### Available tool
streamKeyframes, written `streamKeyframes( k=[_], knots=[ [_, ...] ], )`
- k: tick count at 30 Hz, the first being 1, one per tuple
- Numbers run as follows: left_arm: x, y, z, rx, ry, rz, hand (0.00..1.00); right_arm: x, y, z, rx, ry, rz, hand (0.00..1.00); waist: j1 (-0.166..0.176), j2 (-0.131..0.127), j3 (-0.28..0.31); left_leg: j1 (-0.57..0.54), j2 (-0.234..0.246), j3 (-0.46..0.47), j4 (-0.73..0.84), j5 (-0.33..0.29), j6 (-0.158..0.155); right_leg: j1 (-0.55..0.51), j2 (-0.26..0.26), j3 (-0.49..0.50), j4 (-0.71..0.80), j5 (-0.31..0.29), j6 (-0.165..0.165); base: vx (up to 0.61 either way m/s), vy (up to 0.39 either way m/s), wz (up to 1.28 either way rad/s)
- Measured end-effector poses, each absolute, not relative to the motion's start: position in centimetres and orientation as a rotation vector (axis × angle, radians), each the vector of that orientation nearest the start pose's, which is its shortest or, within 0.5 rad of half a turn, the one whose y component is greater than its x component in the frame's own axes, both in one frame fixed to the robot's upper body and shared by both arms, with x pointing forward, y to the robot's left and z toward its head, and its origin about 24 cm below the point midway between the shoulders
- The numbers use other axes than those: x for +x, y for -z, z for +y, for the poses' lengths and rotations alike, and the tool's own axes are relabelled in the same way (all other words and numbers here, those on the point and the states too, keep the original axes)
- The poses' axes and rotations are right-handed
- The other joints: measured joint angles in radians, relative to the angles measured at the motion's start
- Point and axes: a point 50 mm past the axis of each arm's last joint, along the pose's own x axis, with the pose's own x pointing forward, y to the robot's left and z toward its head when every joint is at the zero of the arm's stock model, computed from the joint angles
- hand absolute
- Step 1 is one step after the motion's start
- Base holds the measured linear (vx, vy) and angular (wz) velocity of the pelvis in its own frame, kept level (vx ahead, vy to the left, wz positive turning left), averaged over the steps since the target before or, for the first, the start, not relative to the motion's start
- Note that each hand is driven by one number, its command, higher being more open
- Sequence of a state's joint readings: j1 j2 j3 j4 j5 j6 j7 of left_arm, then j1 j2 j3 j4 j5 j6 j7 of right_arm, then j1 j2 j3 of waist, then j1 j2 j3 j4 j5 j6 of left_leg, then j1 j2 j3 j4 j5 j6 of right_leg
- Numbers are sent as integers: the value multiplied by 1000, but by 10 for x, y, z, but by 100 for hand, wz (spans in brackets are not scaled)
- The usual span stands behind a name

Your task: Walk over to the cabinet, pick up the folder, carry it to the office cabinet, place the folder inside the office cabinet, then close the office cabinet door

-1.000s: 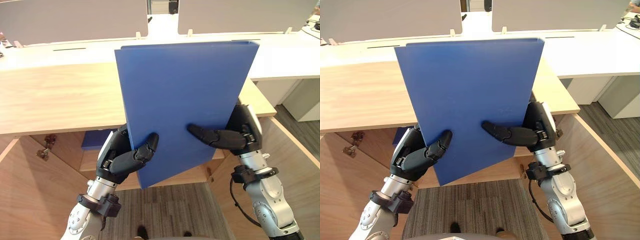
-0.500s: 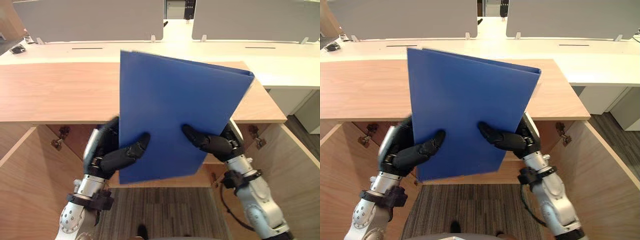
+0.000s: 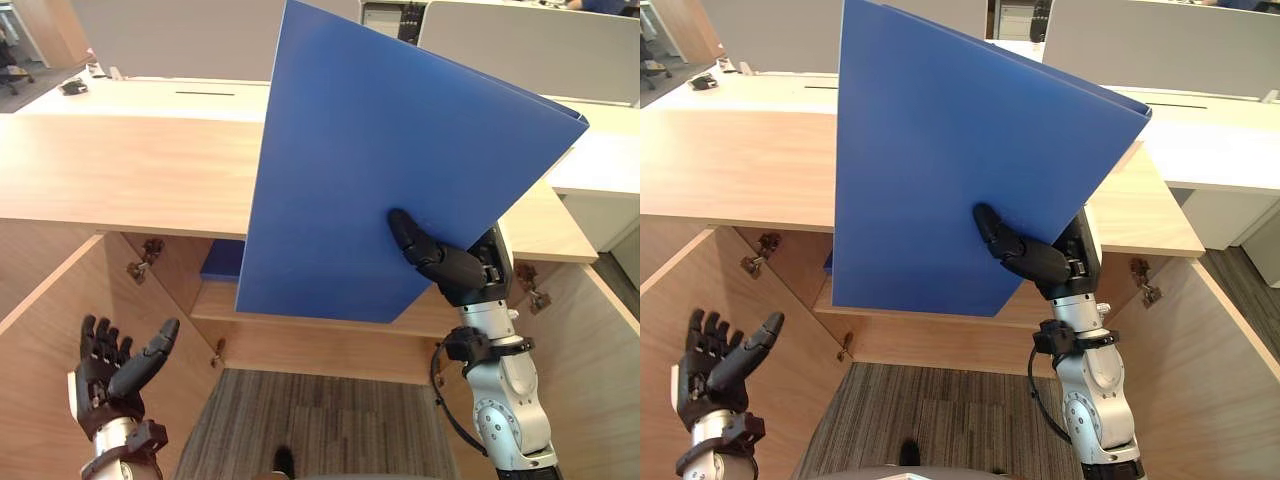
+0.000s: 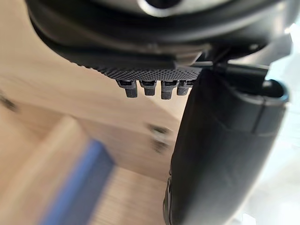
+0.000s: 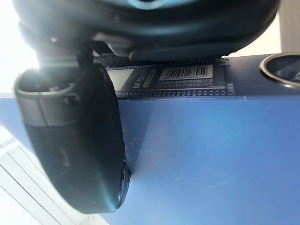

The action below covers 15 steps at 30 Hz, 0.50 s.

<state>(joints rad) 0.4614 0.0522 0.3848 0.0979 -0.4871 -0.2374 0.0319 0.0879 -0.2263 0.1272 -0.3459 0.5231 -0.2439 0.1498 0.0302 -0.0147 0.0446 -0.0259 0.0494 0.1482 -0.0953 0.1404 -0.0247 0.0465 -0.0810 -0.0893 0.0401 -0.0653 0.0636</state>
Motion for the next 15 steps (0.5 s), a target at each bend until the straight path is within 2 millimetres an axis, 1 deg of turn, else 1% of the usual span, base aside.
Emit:
streamKeyframes(
  k=[1, 2, 4, 5, 6, 7, 8, 9, 10, 11, 12, 13, 14, 15],
  knots=[
    [93, 44, 282, -266, -695, 257, 100, 222, -118, -144, 300, -344, -440, 0, 2, 0, 0, -2, 0, -1, 0, 1, 1, -1, 0, -1, -1, 0, 0, 0, 0, 0],
    [90, 52, 281, -265, -697, 300, 100, 222, -115, -140, 291, -361, -424, 0, 1, 0, 1, -4, 1, -1, 0, 1, 1, -2, 0, -1, 0, 0, 0, 0, 0, 0],
    [77, 81, 273, -246, -671, 475, 100, 226, -103, -124, 214, -437, -359, 0, 0, 1, 7, -29, 3, 0, 2, 4, 0, -34, 1, -1, 15, 1, -1, 0, 0, 0],
    [75, 89, 269, -243, -657, 520, 100, 228, -100, -119, 189, -460, -346, 0, 0, 2, 15, -38, 3, 0, 5, 5, -2, -46, 1, -1, 22, 1, -1, 0, 0, 0],
    [75, 101, 262, -234, -621, 591, 100, 234, -98, -109, 130, -512, -332, 0, 0, 3, 49, -53, 5, 1, 7, 7, -6, -73, 2, 1, 48, -4, -5, -66, 15, -3],
    [81, 111, 256, -215, -564, 650, 100, 241, -98, -100, 75, -562, -329, 0, 1, 1, 96, -85, 7, 2, 30, 7, -6, -114, 0, 6, 95, -17, -7, -120, 13, -3],
    [90, 117, 250, -185, -492, 696, 100, 249, -99, -90, -3, -598, -337, 0, 1, -3, 143, -139, 9, 3, 85, -7, -5, -172, -4, 11, 154, -32, -8, -134, 6, -2],
    [94, 119, 247, -179, -464, 711, 100, 252, -99, -85, -42, -614, -339, 0, 2, -2, 166, -165, 11, 3, 114, -16, -2, -196, -6, 13, 180, -39, -8, -143, 1, -2],
    [101, 122, 242, -168, -428, 724, 100, 258, -98, -79, -107, -627, -339, 0, 4, -1, 201, -203, 13, 5, 163, -33, -1, -231, -8, 17, 219, -51, -9, -138, -5, -6],
    [111, 122, 236, -155, -386, 723, 100, 265, -96, -71, -200, -649, -334, 0, 10, 3, 260, -265, 21, 10, 265, -73, 3, -282, -8, 25, 288, -74, -8, -138, -5, -7],
    [113, 123, 234, -153, -375, 723, 100, 267, -93, -69, -232, -653, -327, 0, 11, 8, 271, -300, 26, 11, 310, -90, 7, -312, -8, 27, 316, -86, -9, -153, 1, -11],
    [118, 122, 232, -152, -362, 715, 100, 271, -90, -67, -286, -655, -314, 0, 12, 17, 293, -365, 37, 13, 391, -127, 4, -369, -8, 30, 376, -107, -11, -145, 18, -8],
    [122, 121, 232, -153, -359, 706, 100, 273, -89, -67, -308, -651, -310, 0, 12, 22, 310, -391, 41, 13, 426, -139, 5, -392, -8, 33, 404, -117, -11, -175, 20, -8],
    [131, 118, 232, -151, -354, 684, 100, 277, -88, -68, -342, -633, -304, 0, 11, 31, 338, -439, 47, 12, 485, -160, 7, -441, -9, 37, 462, -138, -12, -138, 15, -6]
  ],
)
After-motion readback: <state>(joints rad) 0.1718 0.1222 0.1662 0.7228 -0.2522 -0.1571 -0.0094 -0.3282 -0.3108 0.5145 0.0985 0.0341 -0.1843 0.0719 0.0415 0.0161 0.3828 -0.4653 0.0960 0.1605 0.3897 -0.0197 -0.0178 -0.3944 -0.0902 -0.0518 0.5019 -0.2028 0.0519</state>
